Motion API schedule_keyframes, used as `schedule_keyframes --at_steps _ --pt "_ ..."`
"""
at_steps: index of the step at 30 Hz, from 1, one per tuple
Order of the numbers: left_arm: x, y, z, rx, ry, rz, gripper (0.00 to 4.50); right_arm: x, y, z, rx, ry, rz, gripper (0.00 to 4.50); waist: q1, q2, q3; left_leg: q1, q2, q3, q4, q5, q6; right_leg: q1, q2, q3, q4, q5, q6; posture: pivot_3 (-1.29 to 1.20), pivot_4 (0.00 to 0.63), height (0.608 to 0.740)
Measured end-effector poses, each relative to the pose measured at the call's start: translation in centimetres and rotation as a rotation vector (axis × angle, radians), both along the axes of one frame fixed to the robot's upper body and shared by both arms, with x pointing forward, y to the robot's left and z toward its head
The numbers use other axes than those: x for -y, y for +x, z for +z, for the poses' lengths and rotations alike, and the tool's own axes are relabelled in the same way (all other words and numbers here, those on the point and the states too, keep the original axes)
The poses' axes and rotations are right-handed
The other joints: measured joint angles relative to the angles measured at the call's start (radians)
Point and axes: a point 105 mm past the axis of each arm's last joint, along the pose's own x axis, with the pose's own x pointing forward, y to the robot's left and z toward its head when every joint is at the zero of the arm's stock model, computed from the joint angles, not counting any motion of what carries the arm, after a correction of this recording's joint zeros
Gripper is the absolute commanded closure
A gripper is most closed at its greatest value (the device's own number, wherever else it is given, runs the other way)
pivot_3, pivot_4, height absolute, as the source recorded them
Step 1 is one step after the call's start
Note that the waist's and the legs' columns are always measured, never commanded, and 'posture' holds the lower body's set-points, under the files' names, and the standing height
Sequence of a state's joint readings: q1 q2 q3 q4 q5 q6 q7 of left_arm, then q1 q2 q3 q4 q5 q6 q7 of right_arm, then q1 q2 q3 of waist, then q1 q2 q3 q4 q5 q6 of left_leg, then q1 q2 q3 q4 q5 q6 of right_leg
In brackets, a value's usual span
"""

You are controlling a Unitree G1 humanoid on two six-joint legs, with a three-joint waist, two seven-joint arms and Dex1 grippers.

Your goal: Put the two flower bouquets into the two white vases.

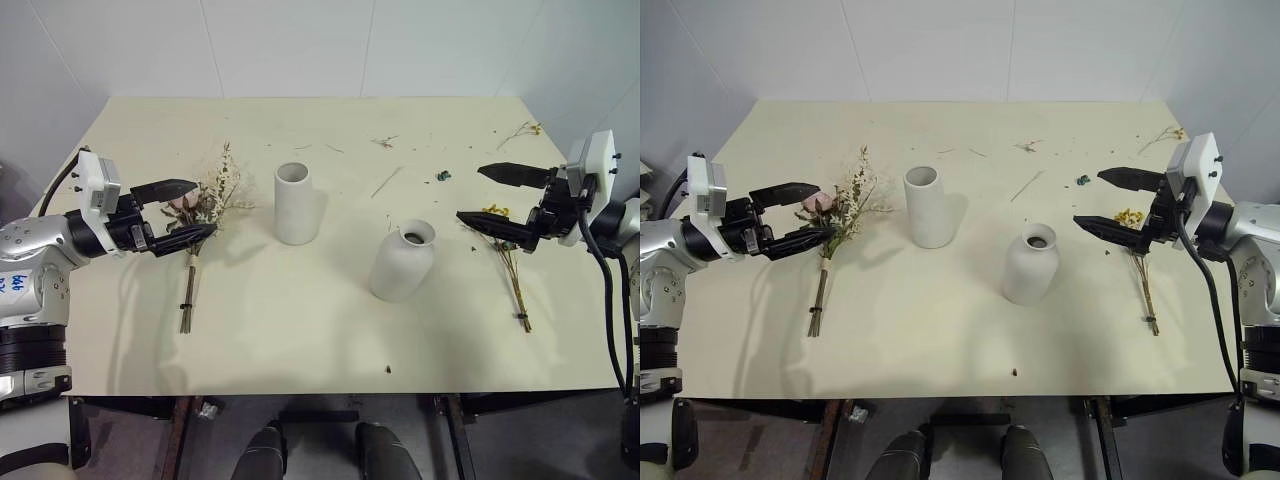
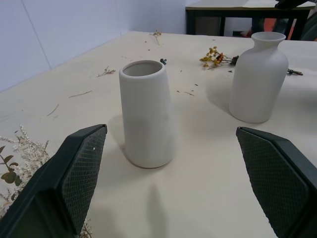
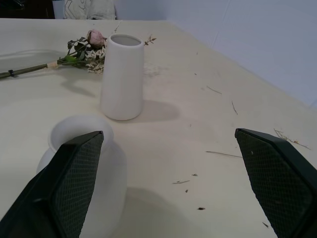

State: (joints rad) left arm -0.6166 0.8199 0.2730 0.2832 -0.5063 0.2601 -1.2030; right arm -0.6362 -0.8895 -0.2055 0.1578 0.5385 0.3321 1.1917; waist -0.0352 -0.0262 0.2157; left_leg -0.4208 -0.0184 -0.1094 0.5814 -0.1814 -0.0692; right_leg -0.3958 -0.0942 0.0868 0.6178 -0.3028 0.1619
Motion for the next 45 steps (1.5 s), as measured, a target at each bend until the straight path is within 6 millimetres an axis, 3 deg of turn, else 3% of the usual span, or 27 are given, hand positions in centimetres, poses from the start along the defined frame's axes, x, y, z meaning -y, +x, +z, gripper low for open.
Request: schedule_keyframes --at_steps 6,13,20,25,30,42,45 --pt "0.5 -0.4 0.0 -0.016 0.014 -0.021 0.03 0.6 0.4 -0.6 -0.06 0.002 -0.027 0.0 0.001 0.0 0.0 0.0 0.0 0.0 0.001 0.0 0.0 0.0 0.0 0.0 0.0 0.0 0.0 0.0 0.15 0.74" --pt "2.2 -0.9 0.1 -0.026 -0.012 -0.097 0.03 6.7 1.5 -2.5 -0.28 -0.176 -0.321 0.0 0.006 0.0 0.0 0.0 0.0 0.0 0.001 0.0 0.0 -0.001 0.0 0.0 0.001 -0.001 -0.002 0.0 0.15 0.74" --pt "5.4 -2.8 1.8 0.014 -0.031 -0.231 0.03 9.9 2.5 -4.5 -0.481 -0.252 -0.495 0.0 -0.011 0.0 0.0 0.0 0.0 0.001 0.0 0.0 0.0 -0.001 0.0 0.001 0.0 -0.001 -0.001 0.0 0.15 0.74" --pt "7.2 -3.4 1.4 -0.002 -0.049 -0.28 0.03 11.9 2.6 -7.3 -0.631 -0.385 -0.589 0.0 -0.019 0.0 0.0 0.0 0.0 0.002 0.001 0.0 0.0 -0.001 0.0 0.001 0.001 -0.001 -0.001 0.0 0.15 0.74" --pt "8.0 -3.7 1.8 0.004 -0.046 -0.302 0.03 12.0 3.7 -8.6 -0.723 -0.383 -0.636 0.0 -0.028 0.001 0.0 0.001 0.0 0.002 0.002 0.0 0.0 -0.001 0.0 0.002 0.003 -0.001 -0.001 0.0 0.15 0.74" --pt "8.7 -4.7 1.9 0.005 -0.044 -0.315 0.03 10.0 4.9 -11.3 -0.822 -0.394 -0.609 0.0 -0.023 0.001 0.0 0.0 0.0 0.002 0.004 0.0 0.0 -0.001 0.0 0.002 0.004 -0.001 -0.001 0.0 0.15 0.74" --pt "8.7 -4.7 2.0 0.013 -0.044 -0.312 0.0 9.7 5.3 -11.4 -0.809 -0.424 -0.622 0.62 -0.026 0.001 0.0 0.001 0.0 0.002 0.006 0.0 0.0 0.0 0.0 0.002 0.004 0.0 0.0 0.0 0.15 0.74"
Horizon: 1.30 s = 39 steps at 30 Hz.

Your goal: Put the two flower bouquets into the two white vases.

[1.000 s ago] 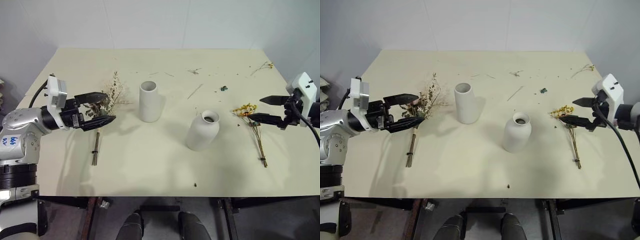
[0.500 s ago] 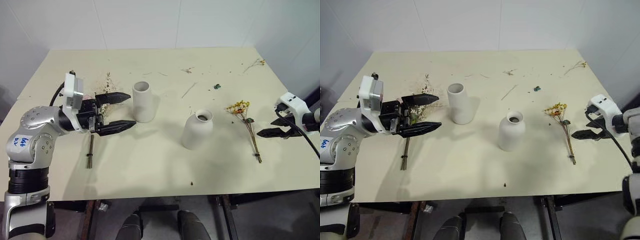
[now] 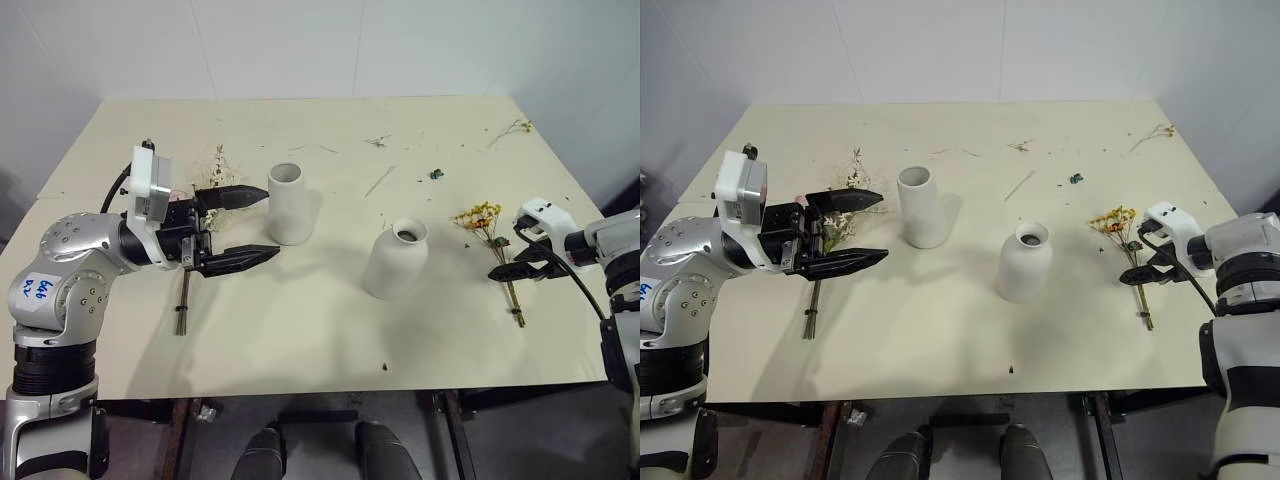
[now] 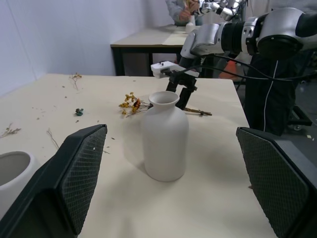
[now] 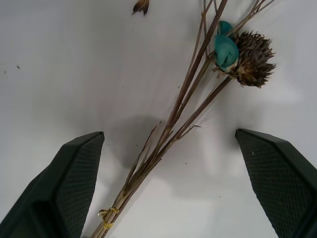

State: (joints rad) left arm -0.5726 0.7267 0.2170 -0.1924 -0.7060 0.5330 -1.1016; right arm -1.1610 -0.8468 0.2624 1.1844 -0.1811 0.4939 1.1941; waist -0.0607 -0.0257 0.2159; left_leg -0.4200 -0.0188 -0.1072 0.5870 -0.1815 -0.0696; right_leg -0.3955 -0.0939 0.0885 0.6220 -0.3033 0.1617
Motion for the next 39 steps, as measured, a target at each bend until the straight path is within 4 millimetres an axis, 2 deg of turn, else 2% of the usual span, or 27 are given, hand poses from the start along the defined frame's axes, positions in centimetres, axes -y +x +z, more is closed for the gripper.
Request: schedule_keyframes --at_steps 4,11,16,18,21,23,26,29,31,33,36,39 --pt "-0.1 0.2 0.2 0.012 -0.004 0.011 0.0 -0.4 0.8 -0.2 0.038 -0.031 -0.001 2.01 -0.004 -0.001 -0.001 0.002 0.0 0.0 0.003 0.0 0.0 0.003 0.0 0.0 0.0 0.001 0.001 0.0 0.15 0.74" --pt "-0.1 1.0 0.1 0.028 0.009 0.019 0.0 -0.6 1.1 -0.1 0.058 -0.013 -0.002 4.41 -0.002 -0.001 -0.001 0.002 -0.001 0.0 0.006 0.001 0.0 0.004 0.0 0.001 0.0 0.003 0.002 0.0 0.15 0.74" --pt "0.1 1.7 0.0 0.032 0.027 0.006 0.0 -0.2 0.7 0.2 0.09 0.066 -0.022 4.48 0.003 -0.001 0.0 0.0 -0.001 0.0 0.004 0.001 0.0 0.002 0.0 0.001 0.0 0.003 0.002 0.0 0.15 0.74" --pt "0.1 2.1 0.1 0.034 0.027 0.008 0.0 0.0 0.9 1.2 0.167 0.125 -0.026 4.48 0.003 -0.001 0.0 -0.001 -0.001 0.0 0.002 0.001 0.0 0.001 0.0 0.001 -0.001 0.003 0.002 0.0 0.15 0.74" --pt "0.0 2.5 0.1 0.032 0.028 0.005 0.0 -0.3 1.9 4.1 0.36 0.198 -0.011 4.48 -0.001 0.0 0.0 0.0 -0.001 0.0 0.001 0.001 0.0 0.001 0.0 0.001 -0.001 0.002 0.003 0.0 0.15 0.74" --pt "0.1 2.6 0.1 0.031 0.026 -0.002 0.0 -0.6 2.2 7.3 0.575 0.29 0.004 4.48 -0.001 0.0 0.0 -0.001 0.0 0.0 0.0 0.001 0.0 0.001 0.0 0.001 -0.001 0.002 0.003 0.0 0.15 0.74" --pt "0.0 2.6 -0.2 0.019 0.028 -0.003 0.0 -1.4 0.6 13.5 0.907 0.455 0.022 4.48 0.003 0.001 0.0 -0.001 0.0 -0.001 -0.001 0.001 0.0 0.0 0.001 0.0 0.0 0.001 0.002 0.0 0.15 0.74" --pt "-0.3 2.8 -0.4 0.005 0.026 0.003 0.0 -3.2 -1.2 17.3 1.083 0.61 0.037 4.48 0.003 0.001 0.0 0.0 0.0 -0.001 0.0 0.0 0.0 0.0 0.001 0.001 0.001 0.001 0.002 0.0 0.15 0.74" --pt "-0.3 3.0 -0.8 -0.005 0.03 0.004 0.0 -5.6 -2.6 19.6 1.158 0.81 0.06 4.48 0.002 0.001 0.0 0.0 0.0 -0.001 0.001 0.0 0.0 0.0 0.0 0.001 0.003 0.001 0.002 0.0 0.15 0.74" --pt "0.2 3.1 -1.4 -0.018 0.045 -0.016 0.0 -8.0 -4.0 21.0 1.173 0.908 0.125 4.48 0.005 0.001 0.0 0.0 0.0 -0.001 0.002 0.001 0.0 0.0 0.001 0.0 0.004 0.001 0.001 0.0 0.15 0.74" --pt "0.8 3.3 -1.8 -0.026 0.037 -0.031 0.0 -10.5 -5.4 21.9 1.155 1.008 0.187 4.48 0.011 0.001 0.0 0.0 0.0 -0.002 0.004 0.001 0.001 0.001 0.0 0.0 0.004 0.001 0.001 0.0 0.15 0.74" --pt "1.0 3.6 -2.0 -0.027 0.029 -0.031 0.0 -13.2 -6.4 20.9 1.098 1.047 0.27 4.48 0.016 0.001 0.0 0.0 0.0 -0.002 0.003 0.001 0.001 0.001 0.0 0.0 0.003 0.001 0.001 0.0 0.15 0.74"
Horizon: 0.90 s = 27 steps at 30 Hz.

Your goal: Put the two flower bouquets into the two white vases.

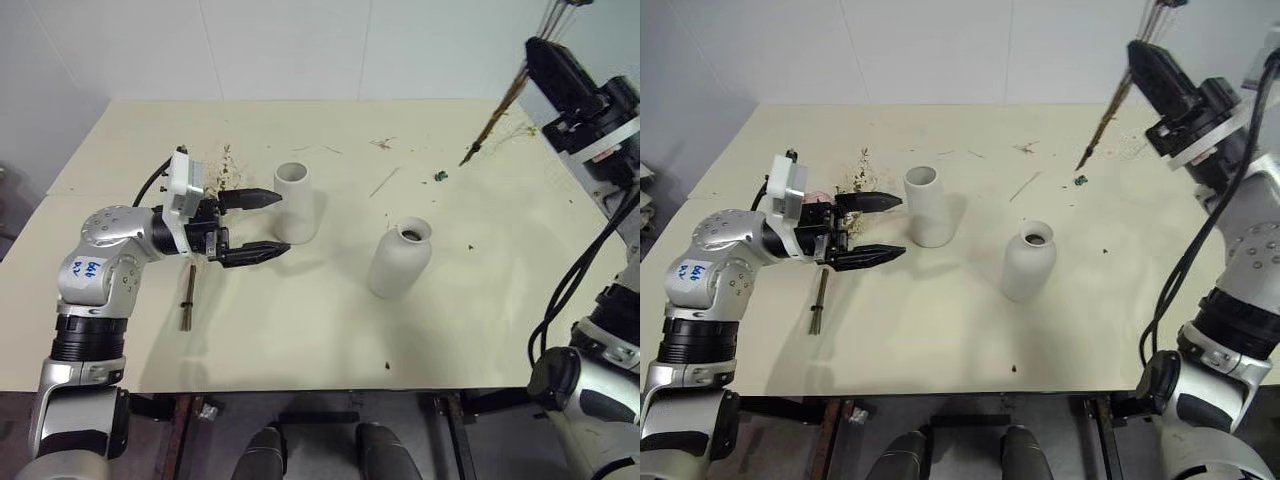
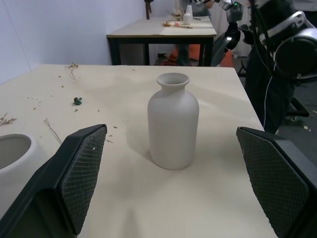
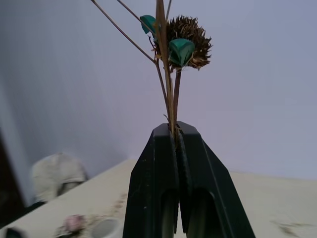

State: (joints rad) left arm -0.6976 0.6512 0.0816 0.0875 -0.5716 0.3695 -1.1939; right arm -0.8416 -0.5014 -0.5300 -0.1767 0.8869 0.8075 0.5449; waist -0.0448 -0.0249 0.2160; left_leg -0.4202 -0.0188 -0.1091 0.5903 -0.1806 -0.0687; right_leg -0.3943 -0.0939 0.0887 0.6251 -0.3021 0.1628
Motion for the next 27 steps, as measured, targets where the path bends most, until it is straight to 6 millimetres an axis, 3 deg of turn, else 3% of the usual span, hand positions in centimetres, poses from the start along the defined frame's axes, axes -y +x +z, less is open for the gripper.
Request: schedule_keyframes --at_steps 8,17,22,25,27 --pt "0.3 0.1 -0.1 0.005 -0.005 0.009 0.0 -3.0 0.8 -6.1 -0.15 -0.014 0.067 4.48 0.004 0.0 0.0 -0.001 0.0 0.0 -0.002 0.0 0.0 -0.001 0.0 0.0 0.0 0.0 0.0 0.0 0.15 0.74" --pt "-0.1 0.0 0.3 0.027 -0.021 0.046 0.0 -3.2 0.5 -8.8 -0.145 -0.035 0.031 4.48 0.008 0.0 0.0 0.0 0.0 0.0 -0.002 0.0 0.0 -0.001 0.0 0.0 0.0 0.0 0.0 0.0 0.15 0.74" --pt "-0.3 0.1 0.4 0.031 -0.029 0.06 0.0 -3.2 0.3 -9.2 -0.088 -0.085 -0.006 4.48 0.012 0.0 0.0 0.0 0.0 0.0 -0.002 0.0 0.0 -0.001 0.0 0.0 -0.001 0.0 0.0 0.0 0.15 0.74" --pt "-0.3 0.1 0.4 0.033 -0.03 0.061 0.0 -3.1 0.3 -9.6 -0.065 -0.126 -0.025 3.85 0.014 0.0 0.0 -0.001 0.0 0.0 -0.002 0.0 0.0 -0.001 0.0 0.0 -0.002 0.0 0.0 0.0 0.15 0.74" --pt "-0.4 0.1 0.5 0.038 -0.033 0.067 0.0 -3.0 0.0 -9.9 -0.045 -0.181 -0.028 3.15 0.015 0.0 0.0 0.0 0.0 0.0 -0.002 0.0 0.0 -0.001 0.0 -0.001 -0.002 0.0 0.0 0.0 0.15 0.74"
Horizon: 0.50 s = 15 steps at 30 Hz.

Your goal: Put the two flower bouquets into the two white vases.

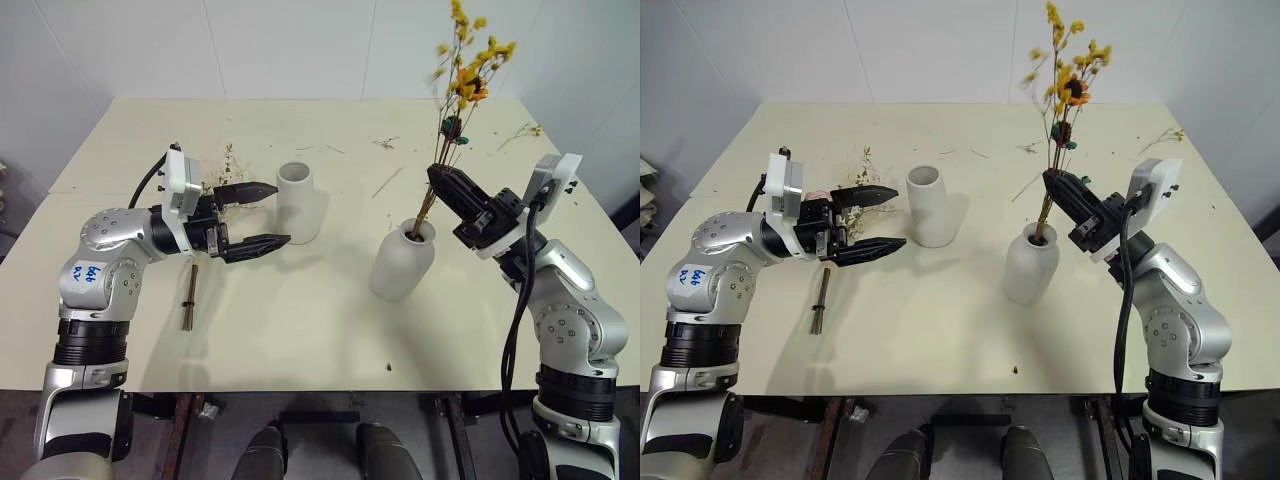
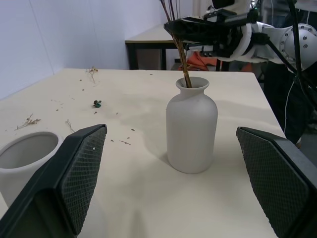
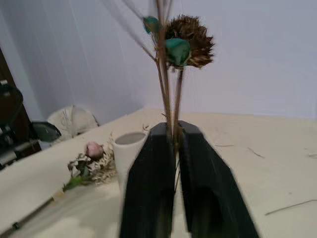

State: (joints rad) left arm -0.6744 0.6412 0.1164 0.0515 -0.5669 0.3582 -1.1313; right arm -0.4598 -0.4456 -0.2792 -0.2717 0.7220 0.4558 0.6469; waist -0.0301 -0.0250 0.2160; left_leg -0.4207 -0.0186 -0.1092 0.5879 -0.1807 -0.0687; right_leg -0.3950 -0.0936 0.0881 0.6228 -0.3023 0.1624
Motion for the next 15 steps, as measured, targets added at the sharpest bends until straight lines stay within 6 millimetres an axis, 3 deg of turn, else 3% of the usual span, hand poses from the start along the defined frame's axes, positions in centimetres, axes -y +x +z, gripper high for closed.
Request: schedule_keyframes --at_steps 9,12,15 --pt "-1.2 0.1 0.3 0.019 -0.004 0.056 0.0 1.2 -0.4 0.4 0.041 -0.065 -0.036 0.06 0.001 0.0 0.0 0.0 0.0 0.0 0.0 0.0 0.0 0.0 0.0 0.0 -0.001 0.0 0.0 0.0 0.15 0.74" --pt "-1.8 0.1 0.2 0.015 0.023 0.076 0.0 2.1 -0.7 0.8 0.047 -0.077 -0.05 0.02 0.001 0.0 0.0 0.0 0.0 0.0 -0.001 0.0 0.0 0.0 0.0 0.0 -0.001 0.0 0.0 0.0 0.15 0.74" --pt "-4.1 0.5 -0.6 -0.028 0.131 0.188 0.0 3.8 -1.6 1.4 0.033 -0.167 -0.047 0.02 0.0 0.0 0.0 0.0 0.0 0.001 -0.003 0.0 0.0 0.0 -0.001 0.0 -0.002 0.0 0.0 0.0 0.15 0.74"
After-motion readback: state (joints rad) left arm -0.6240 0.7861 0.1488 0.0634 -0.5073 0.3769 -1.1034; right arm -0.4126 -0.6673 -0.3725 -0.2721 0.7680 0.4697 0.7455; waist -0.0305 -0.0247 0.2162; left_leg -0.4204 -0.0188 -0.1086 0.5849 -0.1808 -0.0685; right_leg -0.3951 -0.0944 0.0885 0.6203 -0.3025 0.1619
